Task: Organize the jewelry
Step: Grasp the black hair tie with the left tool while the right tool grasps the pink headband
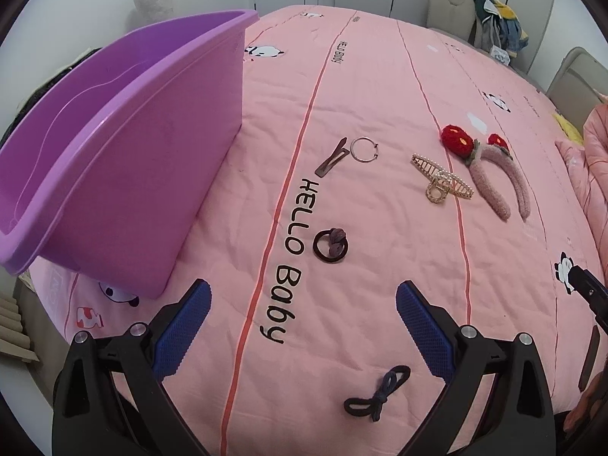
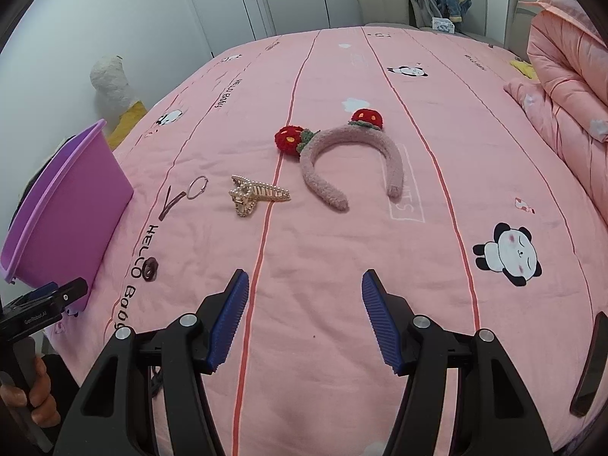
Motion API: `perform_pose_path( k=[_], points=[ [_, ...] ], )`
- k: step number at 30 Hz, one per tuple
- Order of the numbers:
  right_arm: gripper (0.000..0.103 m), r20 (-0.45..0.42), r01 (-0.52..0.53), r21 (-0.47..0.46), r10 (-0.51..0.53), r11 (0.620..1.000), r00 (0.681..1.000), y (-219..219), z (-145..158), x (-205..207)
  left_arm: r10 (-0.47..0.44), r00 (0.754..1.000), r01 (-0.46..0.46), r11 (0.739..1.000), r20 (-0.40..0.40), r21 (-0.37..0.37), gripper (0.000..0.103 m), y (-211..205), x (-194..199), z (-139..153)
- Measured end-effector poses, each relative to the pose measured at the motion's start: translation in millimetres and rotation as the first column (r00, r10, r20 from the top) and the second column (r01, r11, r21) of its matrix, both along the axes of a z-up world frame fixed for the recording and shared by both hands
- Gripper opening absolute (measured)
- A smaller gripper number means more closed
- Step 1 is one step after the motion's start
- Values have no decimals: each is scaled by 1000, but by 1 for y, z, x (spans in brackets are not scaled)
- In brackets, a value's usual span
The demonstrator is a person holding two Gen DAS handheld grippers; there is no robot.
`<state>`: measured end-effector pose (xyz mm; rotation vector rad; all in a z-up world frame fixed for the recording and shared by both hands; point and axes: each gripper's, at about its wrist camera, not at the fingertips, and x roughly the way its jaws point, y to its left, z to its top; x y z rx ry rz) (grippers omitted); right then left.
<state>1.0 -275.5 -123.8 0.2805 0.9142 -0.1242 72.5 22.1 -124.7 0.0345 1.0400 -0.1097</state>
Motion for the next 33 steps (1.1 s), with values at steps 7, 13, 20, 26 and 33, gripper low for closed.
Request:
perform_pose_path(
  k=[7, 13, 20, 26, 33],
  points=[
    [60, -17, -6, 0, 6, 1000, 1000, -23, -21, 53, 9, 999, -9, 1000, -31, 14, 96, -15, 32, -26],
    [59, -35, -44, -21, 44, 999, 998, -37, -40, 95, 40, 997, -40, 999, -61, 13, 96, -17, 54, -48],
    [59, -78, -82, -28, 79, 996, 994, -44, -64, 134, 83, 992, -81, 997, -100, 15, 96, -20, 64, -73],
    [59, -115, -107, -34, 102, 994, 988, -49, -82, 165, 92, 987, -88, 995, -135, 38, 96, -22, 71, -90],
    [59, -135, -145, -28, 140, 989, 981, -45, -95, 188, 104, 984, -98, 994, -142, 46, 96, -23, 81, -100]
  ],
)
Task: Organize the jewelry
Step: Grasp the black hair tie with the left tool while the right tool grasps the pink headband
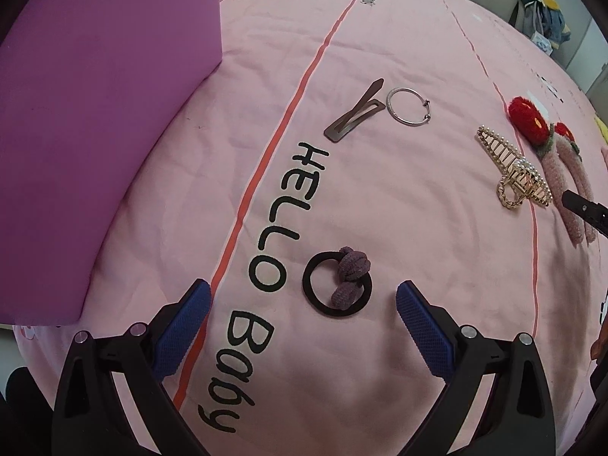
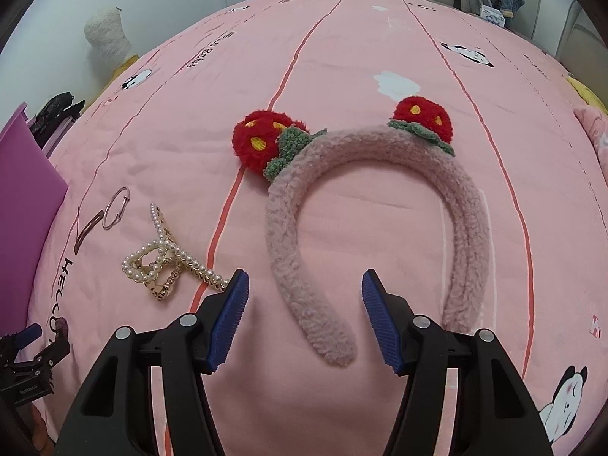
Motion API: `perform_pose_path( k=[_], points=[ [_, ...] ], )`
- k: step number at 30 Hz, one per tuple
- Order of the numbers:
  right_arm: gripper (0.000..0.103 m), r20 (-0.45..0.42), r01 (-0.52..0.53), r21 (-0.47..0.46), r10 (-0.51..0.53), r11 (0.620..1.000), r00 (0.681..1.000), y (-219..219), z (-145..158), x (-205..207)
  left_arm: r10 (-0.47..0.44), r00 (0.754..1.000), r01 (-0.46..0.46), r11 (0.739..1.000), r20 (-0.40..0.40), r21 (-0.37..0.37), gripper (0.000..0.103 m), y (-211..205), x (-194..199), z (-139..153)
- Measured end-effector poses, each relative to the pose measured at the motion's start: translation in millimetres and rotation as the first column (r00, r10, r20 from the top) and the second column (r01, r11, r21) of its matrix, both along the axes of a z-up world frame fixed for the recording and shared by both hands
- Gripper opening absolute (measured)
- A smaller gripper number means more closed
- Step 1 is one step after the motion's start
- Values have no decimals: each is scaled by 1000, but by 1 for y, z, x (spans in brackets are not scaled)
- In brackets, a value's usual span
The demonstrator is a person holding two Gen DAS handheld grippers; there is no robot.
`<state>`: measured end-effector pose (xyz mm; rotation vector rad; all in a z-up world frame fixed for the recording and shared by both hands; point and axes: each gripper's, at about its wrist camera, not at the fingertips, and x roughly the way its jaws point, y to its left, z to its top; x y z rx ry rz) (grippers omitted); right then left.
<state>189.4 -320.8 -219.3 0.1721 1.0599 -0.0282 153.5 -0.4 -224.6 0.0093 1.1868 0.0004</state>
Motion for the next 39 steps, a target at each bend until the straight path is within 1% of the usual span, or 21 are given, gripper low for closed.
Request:
perform_pose_path(
  k=[6, 16, 24, 26, 27, 28, 29, 30, 31, 32, 33, 34, 35, 36, 37, 38, 39],
  points=[
    [59, -17, 7, -7, -7, 1000, 1000, 0, -10, 15, 2, 1000, -2, 1000, -8, 9, 96, -2, 6, -10],
    [60, -37, 30, -9, -30, 1000, 999, 1, -22, 34, 13, 1000, -14, 1000, 7, 23, 97, -9, 23, -20],
    [59, -19, 49, -64, -50, 997, 999, 7, -26, 48, 20, 999, -21, 999, 29, 43, 98, -11, 29, -25],
    [58, -18, 50, -72, -51, 996, 999, 8, -25, 48, 18, 999, -19, 999, 37, 45, 96, -12, 28, -24],
    [53, -18, 46, -73, -48, 996, 999, 9, -25, 47, 16, 999, -18, 999, 40, 42, 94, -13, 27, -23],
    [44, -16, 42, -77, -44, 996, 999, 10, -24, 46, 15, 999, -16, 999, 45, 38, 89, -15, 17, -21],
    [37, -14, 34, -79, -36, 996, 999, 12, -23, 46, 14, 999, -16, 999, 50, 36, 83, -16, 10, -17],
    [24, -14, 27, -81, -28, 996, 1000, 14, -22, 45, 13, 998, -15, 999, 55, 38, 80, -18, 7, -15],
    [19, -16, 19, -84, -21, 996, 1000, 16, -21, 45, 8, 998, -10, 999, 59, 41, 72, -21, 4, -14],
    [16, -18, 15, -84, -17, 996, 1000, 18, -20, 45, 0, 998, -3, 999, 62, 41, 64, -24, 1, -12],
    [12, -19, 12, -78, -13, 997, 1000, 19, -20, 45, -7, 998, 5, 999, 63, 39, 59, -27, -1, -11],
    [12, -18, 13, -78, -14, 997, 1000, 20, -19, 44, -14, 998, 12, 999, 65, 41, 48, -31, -2, -9],
    [11, -15, 13, -74, -15, 997, 1000, 20, -18, 42, -25, 998, 22, 999, 64, 40, 39, -34, -3, -8],
    [11, -13, 15, -65, -16, 998, 1000, 19, -16, 41, -31, 997, 27, 998, 66, 48, 35, -36, -4, -7],
    [11, -14, 16, -54, -17, 998, 1000, 19, -16, 39, -36, 997, 32, 998, 66, 58, 27, -37, -5, -6],
    [11, -12, 17, -40, -17, 999, 1000, 17, -14, 37, -40, 997, 36, 998, 64, 60, 20, -38, -5, -5],
    [11, -10, 20, -32, -20, 999, 1000, 16, -12, 35, -41, 997, 37, 997, 63, 61, 19, -36, -5, -3]
  ],
)
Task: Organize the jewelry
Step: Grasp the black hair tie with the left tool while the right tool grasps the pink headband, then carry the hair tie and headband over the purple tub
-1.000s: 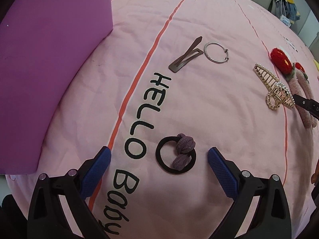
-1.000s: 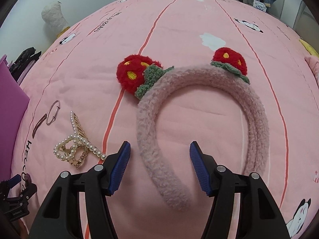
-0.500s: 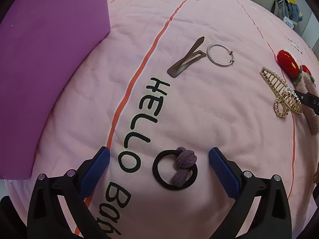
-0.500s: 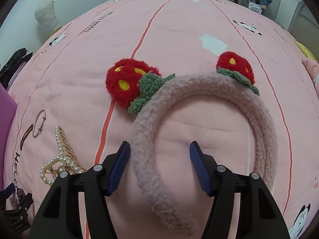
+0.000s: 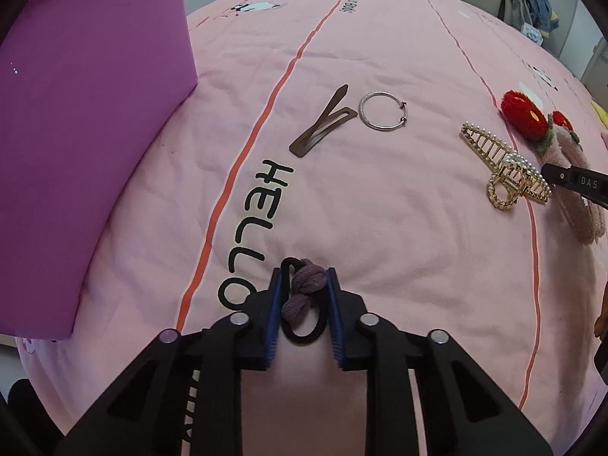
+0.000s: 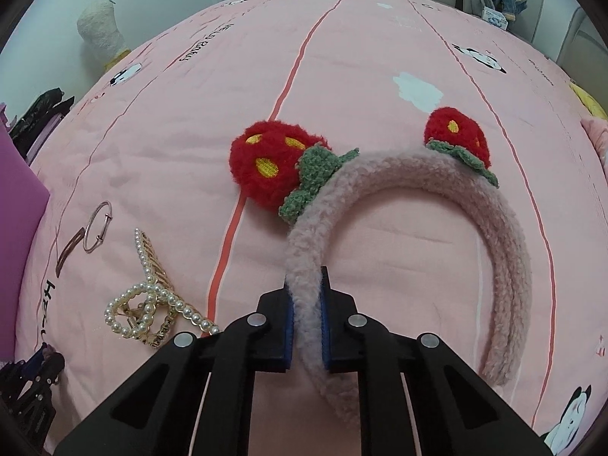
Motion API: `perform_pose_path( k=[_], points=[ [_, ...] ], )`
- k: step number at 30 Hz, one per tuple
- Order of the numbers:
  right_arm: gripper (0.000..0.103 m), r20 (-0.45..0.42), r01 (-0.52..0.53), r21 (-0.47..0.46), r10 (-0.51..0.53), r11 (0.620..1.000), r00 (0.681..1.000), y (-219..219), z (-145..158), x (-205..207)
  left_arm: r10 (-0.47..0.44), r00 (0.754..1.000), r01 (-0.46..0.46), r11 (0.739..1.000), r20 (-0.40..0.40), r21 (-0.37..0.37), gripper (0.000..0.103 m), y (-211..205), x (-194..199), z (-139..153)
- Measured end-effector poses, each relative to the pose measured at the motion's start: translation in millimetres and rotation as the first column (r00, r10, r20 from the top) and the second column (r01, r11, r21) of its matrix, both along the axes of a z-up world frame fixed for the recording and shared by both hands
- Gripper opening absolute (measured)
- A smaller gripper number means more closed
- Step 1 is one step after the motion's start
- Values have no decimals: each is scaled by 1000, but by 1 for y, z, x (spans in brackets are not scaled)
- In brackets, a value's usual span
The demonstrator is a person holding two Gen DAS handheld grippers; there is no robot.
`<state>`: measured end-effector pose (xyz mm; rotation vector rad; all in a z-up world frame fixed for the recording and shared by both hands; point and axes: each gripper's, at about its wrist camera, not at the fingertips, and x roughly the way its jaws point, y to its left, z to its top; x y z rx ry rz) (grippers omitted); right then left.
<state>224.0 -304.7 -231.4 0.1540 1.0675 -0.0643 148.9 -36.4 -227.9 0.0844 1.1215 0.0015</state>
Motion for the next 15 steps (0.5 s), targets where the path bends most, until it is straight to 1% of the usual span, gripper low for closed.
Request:
perform_pose_path(
  k=[2, 7, 12, 15],
  points=[
    [11, 12, 8, 25, -8, 1000, 1000, -3, 6, -8, -3, 1000, 3, 1000, -3, -17, 18, 7, 1, 2],
    [11, 47, 32, 91, -36, 995, 998, -9, 26, -30, -21, 1000, 21, 999, 13, -24, 18, 13, -4, 14],
    [11, 82, 57, 170, -72, 984, 994, -10, 48, -62, -62, 997, 64, 997, 42, -47, 18, 12, -16, 35],
    [11, 94, 70, 189, -89, 979, 992, -8, 60, -82, -86, 995, 90, 994, 59, -69, 18, 11, -25, 53]
  ],
)
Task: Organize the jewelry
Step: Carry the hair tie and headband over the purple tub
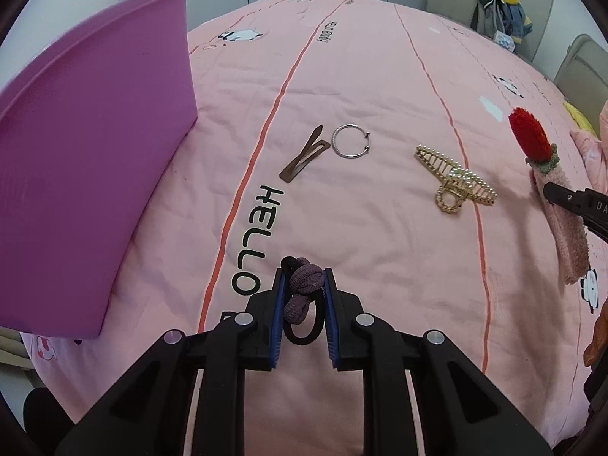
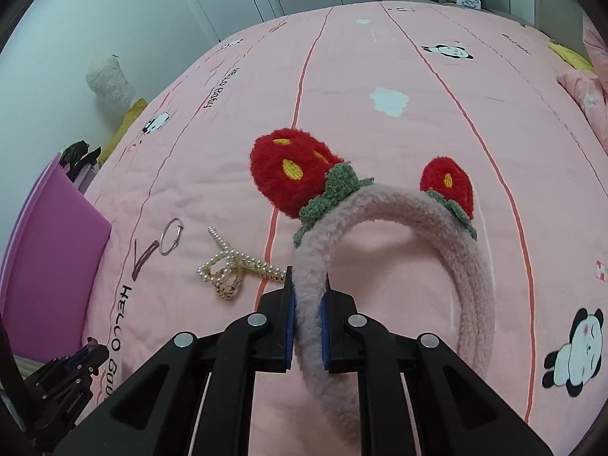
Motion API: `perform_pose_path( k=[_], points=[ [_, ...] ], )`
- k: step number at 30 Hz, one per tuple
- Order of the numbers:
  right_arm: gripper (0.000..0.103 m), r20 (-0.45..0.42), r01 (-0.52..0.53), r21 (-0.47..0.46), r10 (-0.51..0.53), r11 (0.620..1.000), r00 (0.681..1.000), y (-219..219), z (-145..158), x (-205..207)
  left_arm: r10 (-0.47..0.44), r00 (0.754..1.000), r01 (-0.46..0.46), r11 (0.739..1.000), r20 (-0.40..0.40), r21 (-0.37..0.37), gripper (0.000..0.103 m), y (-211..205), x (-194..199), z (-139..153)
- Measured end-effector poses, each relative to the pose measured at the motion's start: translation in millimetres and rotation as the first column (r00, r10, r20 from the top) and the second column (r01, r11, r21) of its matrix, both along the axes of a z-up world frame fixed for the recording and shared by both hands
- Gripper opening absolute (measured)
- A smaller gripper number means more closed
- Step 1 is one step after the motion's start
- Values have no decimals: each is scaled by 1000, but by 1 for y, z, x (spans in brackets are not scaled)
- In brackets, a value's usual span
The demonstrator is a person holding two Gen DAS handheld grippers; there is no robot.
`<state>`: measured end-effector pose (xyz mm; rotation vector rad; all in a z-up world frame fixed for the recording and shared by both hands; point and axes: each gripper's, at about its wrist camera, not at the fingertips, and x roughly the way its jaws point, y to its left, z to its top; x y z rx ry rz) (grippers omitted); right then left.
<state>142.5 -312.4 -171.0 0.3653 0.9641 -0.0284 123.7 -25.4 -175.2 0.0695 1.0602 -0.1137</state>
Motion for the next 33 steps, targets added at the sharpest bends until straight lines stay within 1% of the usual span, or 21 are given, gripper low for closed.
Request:
perform_pose_path(
  k=[3, 11, 16, 20, 23, 26, 33],
  points=[
    [11, 5, 14, 16, -14, 1000, 1000, 5, 12, -23, -21, 999, 21, 1000, 25, -21, 18, -1, -11, 19],
    [11, 32, 44, 59, -46, 997, 998, 24, 46, -86, -79, 995, 82, 996, 62, -44, 18, 1, -43, 65],
    [11, 62, 20, 66, -24, 998, 998, 45, 71, -115, -99, 991, 103, 994, 89, -40, 18, 11, -67, 93],
    [11, 105, -19, 38, 15, 999, 994, 70, 101, -132, -105, 988, 110, 993, 117, -38, 18, 26, -84, 119],
    [11, 139, -64, 30, 59, 998, 988, 92, 123, -135, -95, 985, 102, 994, 144, -45, 18, 43, -89, 139],
    [11, 174, -118, 24, 112, 993, 978, 119, 145, -129, -60, 985, 70, 996, 160, -58, 18, 67, -87, 158],
    [11, 246, -266, 4, 257, 964, 935, 196, 190, -97, 50, 975, -39, 998, 218, -52, 19, 134, -71, 191]
  ],
)
